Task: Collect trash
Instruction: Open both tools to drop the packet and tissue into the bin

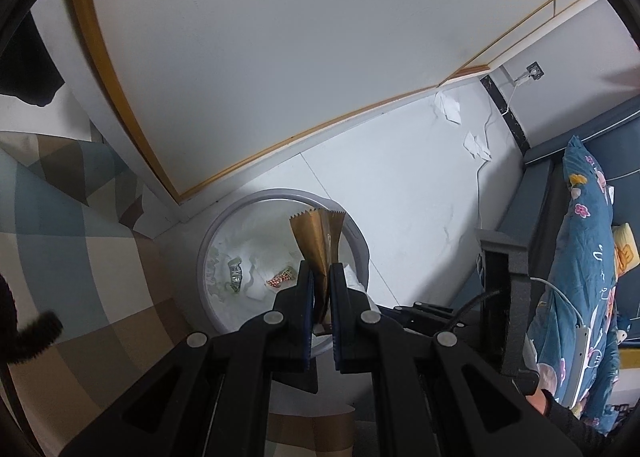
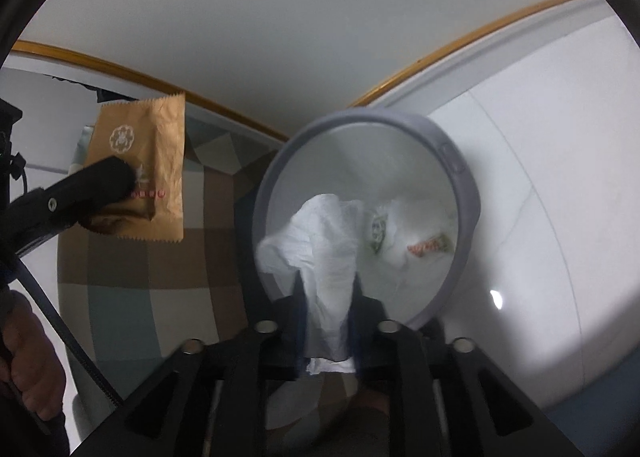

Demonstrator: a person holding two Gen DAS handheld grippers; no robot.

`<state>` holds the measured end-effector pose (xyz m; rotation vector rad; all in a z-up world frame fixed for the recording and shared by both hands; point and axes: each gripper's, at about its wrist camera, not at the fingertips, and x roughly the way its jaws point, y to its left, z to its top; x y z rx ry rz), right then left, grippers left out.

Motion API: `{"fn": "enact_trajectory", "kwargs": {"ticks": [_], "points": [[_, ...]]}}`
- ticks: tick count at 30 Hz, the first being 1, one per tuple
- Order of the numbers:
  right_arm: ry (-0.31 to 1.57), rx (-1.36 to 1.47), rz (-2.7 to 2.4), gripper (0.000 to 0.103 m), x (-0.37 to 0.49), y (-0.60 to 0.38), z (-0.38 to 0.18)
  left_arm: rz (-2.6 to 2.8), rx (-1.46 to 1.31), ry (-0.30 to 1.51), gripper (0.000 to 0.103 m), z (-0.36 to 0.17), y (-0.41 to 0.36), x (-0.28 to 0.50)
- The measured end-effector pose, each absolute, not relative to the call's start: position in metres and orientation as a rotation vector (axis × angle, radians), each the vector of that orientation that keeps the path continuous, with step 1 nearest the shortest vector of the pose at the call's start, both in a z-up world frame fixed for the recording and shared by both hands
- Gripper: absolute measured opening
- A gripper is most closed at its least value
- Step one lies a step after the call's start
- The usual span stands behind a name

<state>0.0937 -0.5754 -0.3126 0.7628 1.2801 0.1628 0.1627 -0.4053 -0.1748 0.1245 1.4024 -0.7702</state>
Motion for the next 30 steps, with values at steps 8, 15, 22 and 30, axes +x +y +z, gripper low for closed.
{"fn": "enact_trajectory", "kwargs": {"ticks": [8, 15, 22, 30], "points": [[1.238, 0.797, 0.156, 0.049, 0.082, -0.58, -0.309, -0.769, 0.127, 1.419, 0.004, -0.181, -0.406, 0.166], [1.222, 0.774, 0.121, 0.05, 0.075, -0.58, -0.3, -0.756, 0.141, 1.46, 0.004, -0.191, -0.409, 0.166], [1.153, 0.808, 0.038, 0.054, 0.064, -0.601, -0.284, -0.732, 0.172, 1.511, 0.009, -0.203, -0.415, 0.162], [1.105, 0.817, -0.004, 0.06, 0.055, -0.612, -0.271, -0.671, 0.208, 1.502, 0.029, -0.203, -0.411, 0.16]]}}
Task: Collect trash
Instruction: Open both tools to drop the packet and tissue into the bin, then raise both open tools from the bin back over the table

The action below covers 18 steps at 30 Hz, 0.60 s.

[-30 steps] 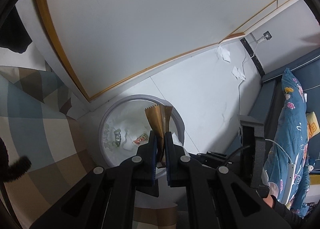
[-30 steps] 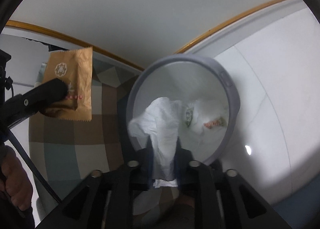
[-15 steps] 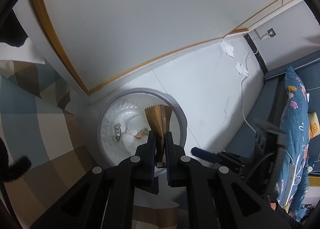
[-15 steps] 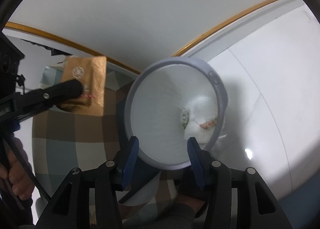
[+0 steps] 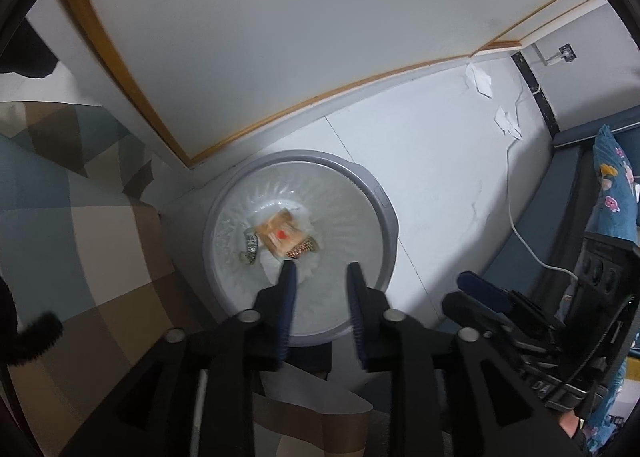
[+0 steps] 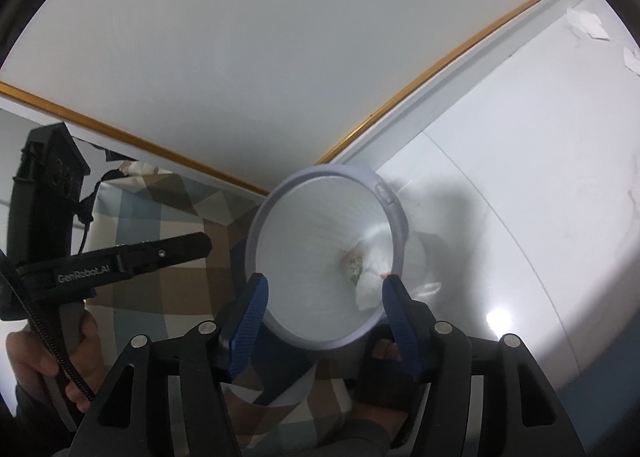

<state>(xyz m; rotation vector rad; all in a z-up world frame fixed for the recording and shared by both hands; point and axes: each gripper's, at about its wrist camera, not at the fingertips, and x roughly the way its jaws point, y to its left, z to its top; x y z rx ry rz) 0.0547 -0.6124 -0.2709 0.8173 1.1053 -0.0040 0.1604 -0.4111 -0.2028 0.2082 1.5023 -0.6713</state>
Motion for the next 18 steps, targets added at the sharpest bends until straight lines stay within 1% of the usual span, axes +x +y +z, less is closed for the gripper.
{"fn": "enact_trajectory", "kwargs": {"ticks": [3, 4, 6, 8, 12, 16, 18], "points": [[1.095, 0.818, -0.011, 0.061, 0.052, -0.613, -0.268, -0.662, 0.201, 1.465, 0.043, -0.194, -0.407, 0.158], [1.089, 0.816, -0.013, 0.062, 0.05, -0.614, -0.265, -0.664, 0.201, 1.448, 0.044, -0.191, -0.406, 0.156], [1.084, 0.811, -0.017, 0.063, 0.049, -0.615, -0.262, -0.653, 0.211, 1.414, 0.052, -0.183, -0.403, 0.153], [1.077, 0.799, -0.025, 0.064, 0.049, -0.614, -0.256, -0.649, 0.201, 1.378, 0.056, -0.175, -0.399, 0.151], [1.052, 0.771, -0.033, 0.066, 0.047, -0.611, -0.239, -0.63, 0.19, 1.3, 0.06, -0.155, -0.39, 0.145], [1.012, 0.727, -0.044, 0.07, 0.043, -0.609, -0.214, -0.621, 0.186, 1.22, 0.061, -0.132, -0.381, 0.138], [0.988, 0.702, -0.046, 0.07, 0.041, -0.607, -0.198, -0.605, 0.183, 1.178, 0.067, -0.117, -0.375, 0.134]]}}
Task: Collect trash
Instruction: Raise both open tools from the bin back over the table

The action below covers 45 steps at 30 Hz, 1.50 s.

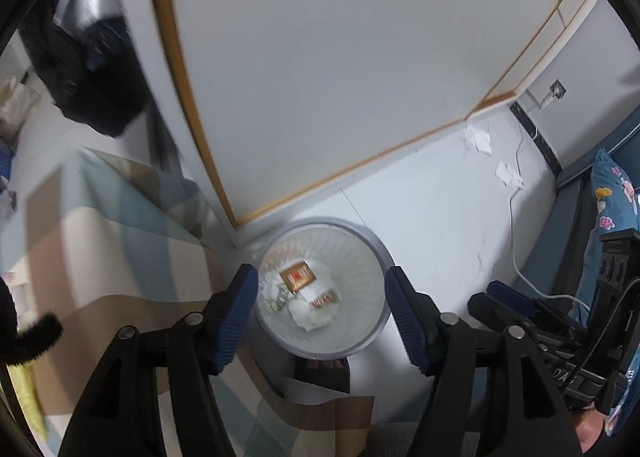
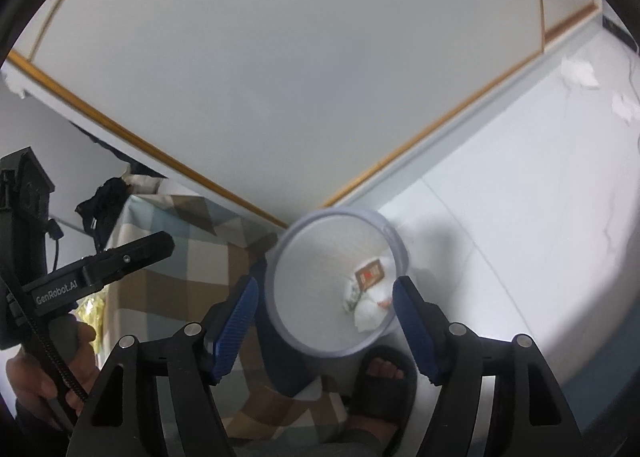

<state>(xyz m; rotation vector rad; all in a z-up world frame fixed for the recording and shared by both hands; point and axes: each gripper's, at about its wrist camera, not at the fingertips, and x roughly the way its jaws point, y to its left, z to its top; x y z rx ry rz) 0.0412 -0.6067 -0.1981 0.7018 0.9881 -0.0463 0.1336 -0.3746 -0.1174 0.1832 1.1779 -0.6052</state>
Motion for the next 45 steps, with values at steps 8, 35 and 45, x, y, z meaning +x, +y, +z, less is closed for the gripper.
{"fn": "enact_trajectory", "kwargs": {"ticks": [8, 35, 45], "points": [[0.851, 0.554, -0.048, 0.073, 0.032, -0.59, -0.117, -0.544, 0.144, 1.001, 0.078, -0.061, -0.335, 0.12], [0.5, 0.322, 0.221, 0.084, 0.004, -0.384, 0.034, -0.176, -0.076, 0.707, 0.085, 0.02, -0.105, 0.06], [0.491, 0.257, 0.3, 0.084, -0.003, -0.309, 0.032, -0.071, -0.123, 0.659, 0.085, 0.01, -0.031, 0.052]]}}
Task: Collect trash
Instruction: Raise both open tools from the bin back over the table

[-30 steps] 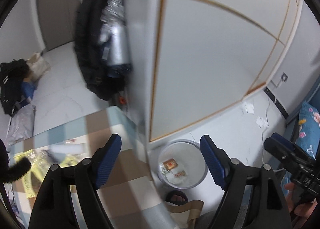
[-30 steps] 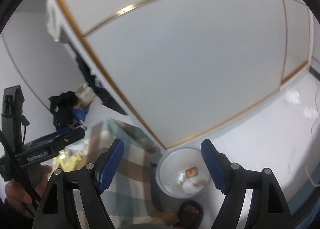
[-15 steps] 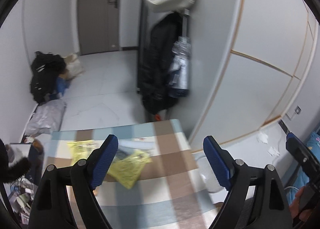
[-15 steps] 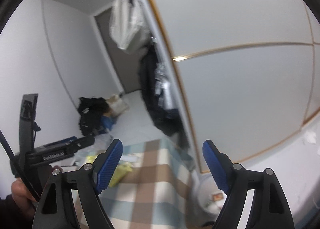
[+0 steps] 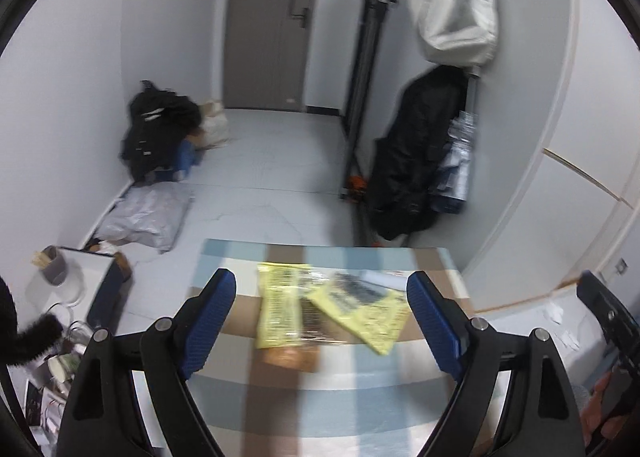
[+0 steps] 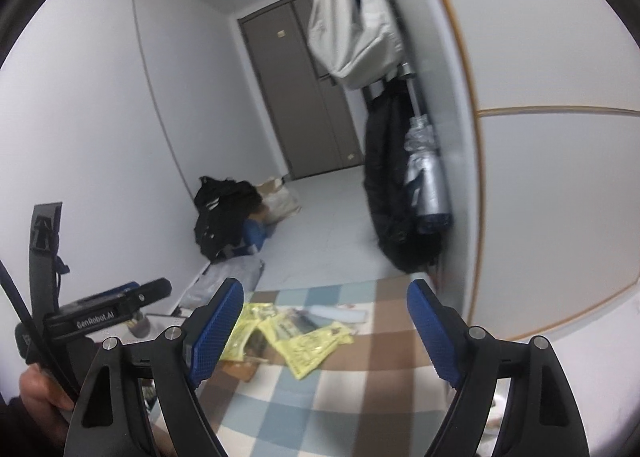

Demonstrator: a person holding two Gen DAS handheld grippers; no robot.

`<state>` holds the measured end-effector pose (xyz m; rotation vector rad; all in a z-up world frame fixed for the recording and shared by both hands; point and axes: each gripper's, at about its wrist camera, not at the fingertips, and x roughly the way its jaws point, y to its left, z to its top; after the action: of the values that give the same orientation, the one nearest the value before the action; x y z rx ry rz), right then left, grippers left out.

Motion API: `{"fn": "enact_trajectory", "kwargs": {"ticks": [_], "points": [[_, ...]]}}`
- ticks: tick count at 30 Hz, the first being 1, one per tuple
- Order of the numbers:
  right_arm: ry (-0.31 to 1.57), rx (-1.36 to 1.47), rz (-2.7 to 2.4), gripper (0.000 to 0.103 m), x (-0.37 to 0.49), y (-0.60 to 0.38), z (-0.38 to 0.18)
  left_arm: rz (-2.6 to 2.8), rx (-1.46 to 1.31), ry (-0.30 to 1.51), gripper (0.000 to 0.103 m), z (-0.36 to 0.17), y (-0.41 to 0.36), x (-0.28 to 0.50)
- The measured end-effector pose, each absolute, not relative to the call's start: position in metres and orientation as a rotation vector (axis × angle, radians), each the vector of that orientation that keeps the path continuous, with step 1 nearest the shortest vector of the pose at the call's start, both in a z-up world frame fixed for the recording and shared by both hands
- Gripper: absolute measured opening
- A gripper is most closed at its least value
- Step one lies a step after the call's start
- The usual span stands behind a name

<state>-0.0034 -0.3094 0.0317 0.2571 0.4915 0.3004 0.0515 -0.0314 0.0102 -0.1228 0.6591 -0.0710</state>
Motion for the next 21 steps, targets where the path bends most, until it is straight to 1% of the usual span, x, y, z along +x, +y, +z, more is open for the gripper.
{"fn": "enact_trajectory", "kwargs": {"ticks": [3, 8, 15, 21], "points": [[0.512, 0.235, 0.321, 0.084, -0.004, -0.289, 0.021, -0.036, -0.148, 0.653, 0.088, 0.001, -0.011, 0.054], [0.561, 0.204, 0.345, 0.084, 0.0, -0.26, -0.005, -0.009, -0.158, 0.66, 0.088, -0.018, 0.011, 0.056], [0.656, 0.154, 0.351, 0.084, 0.01, -0.235, -0.038, -0.031, -0.2, 0.741, 0.088, -0.056, 0.031, 0.067], [0.724, 0.103, 0.363, 0.084, 0.026, -0.22, -0.059, -0.077, -0.194, 0.804, 0.088, -0.074, 0.037, 0.075]]}}
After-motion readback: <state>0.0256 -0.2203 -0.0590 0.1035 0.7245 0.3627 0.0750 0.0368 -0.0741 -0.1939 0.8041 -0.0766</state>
